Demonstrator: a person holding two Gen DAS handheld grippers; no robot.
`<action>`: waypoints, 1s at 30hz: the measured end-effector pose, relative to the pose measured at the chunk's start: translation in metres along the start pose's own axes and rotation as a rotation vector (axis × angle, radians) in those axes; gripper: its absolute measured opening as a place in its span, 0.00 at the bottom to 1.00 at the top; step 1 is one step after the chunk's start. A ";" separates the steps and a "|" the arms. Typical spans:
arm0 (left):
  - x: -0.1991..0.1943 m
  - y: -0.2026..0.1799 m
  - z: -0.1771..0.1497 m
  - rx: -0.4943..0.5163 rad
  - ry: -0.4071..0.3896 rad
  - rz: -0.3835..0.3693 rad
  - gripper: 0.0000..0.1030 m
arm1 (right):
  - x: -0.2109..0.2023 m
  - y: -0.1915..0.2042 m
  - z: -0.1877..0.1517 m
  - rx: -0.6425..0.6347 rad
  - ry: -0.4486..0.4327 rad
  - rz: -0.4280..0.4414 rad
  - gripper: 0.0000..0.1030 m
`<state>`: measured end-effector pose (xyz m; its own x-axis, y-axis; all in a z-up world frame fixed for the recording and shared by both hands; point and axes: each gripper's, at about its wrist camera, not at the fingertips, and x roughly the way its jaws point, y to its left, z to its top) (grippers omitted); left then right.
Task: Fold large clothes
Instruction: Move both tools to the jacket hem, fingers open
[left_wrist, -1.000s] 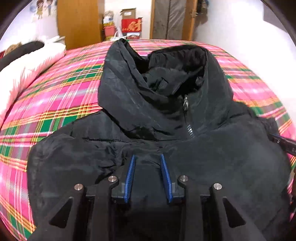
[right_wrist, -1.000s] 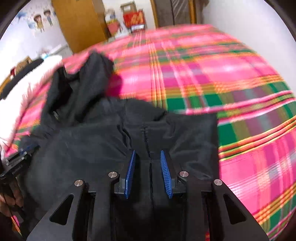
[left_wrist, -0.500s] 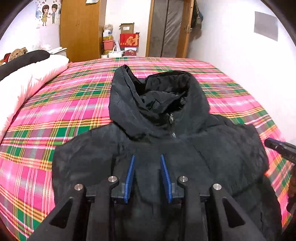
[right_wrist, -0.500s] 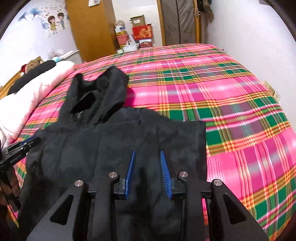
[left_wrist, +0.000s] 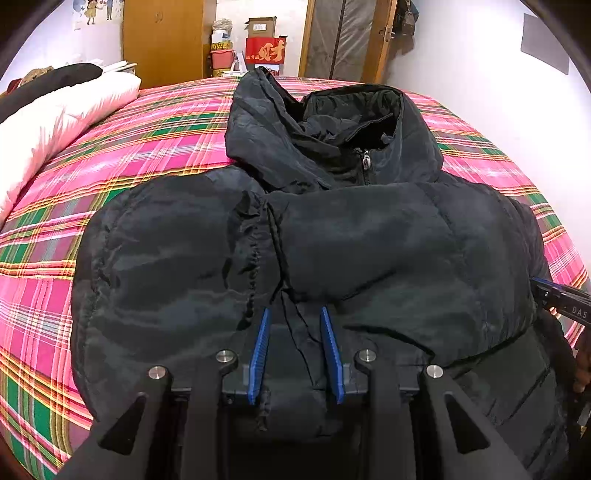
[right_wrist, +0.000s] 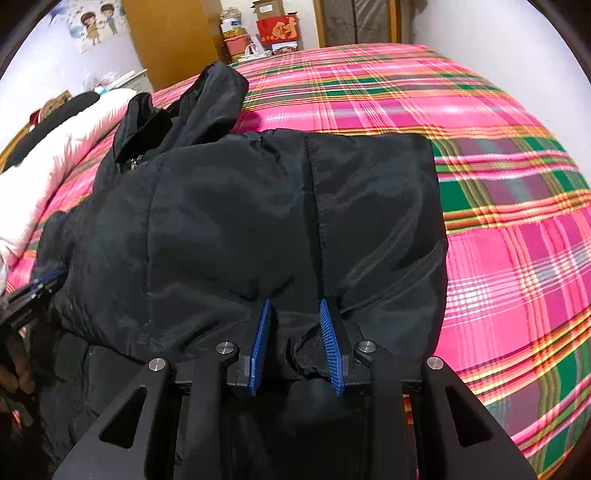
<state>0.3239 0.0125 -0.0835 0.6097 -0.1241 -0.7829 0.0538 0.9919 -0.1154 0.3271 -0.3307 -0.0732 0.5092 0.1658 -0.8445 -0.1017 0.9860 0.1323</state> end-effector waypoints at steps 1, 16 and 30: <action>0.001 0.000 0.002 -0.001 0.001 -0.002 0.31 | 0.000 0.001 0.000 -0.006 0.002 -0.004 0.28; -0.076 0.026 0.015 -0.063 0.003 -0.034 0.44 | -0.078 0.039 0.011 -0.023 -0.064 0.040 0.49; -0.010 0.032 0.125 0.040 -0.016 -0.006 0.51 | -0.024 0.083 0.132 -0.094 -0.108 0.083 0.49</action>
<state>0.4181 0.0490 -0.0030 0.6219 -0.1296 -0.7723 0.0887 0.9915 -0.0950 0.4193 -0.2507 0.0264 0.5839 0.2528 -0.7715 -0.2246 0.9635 0.1457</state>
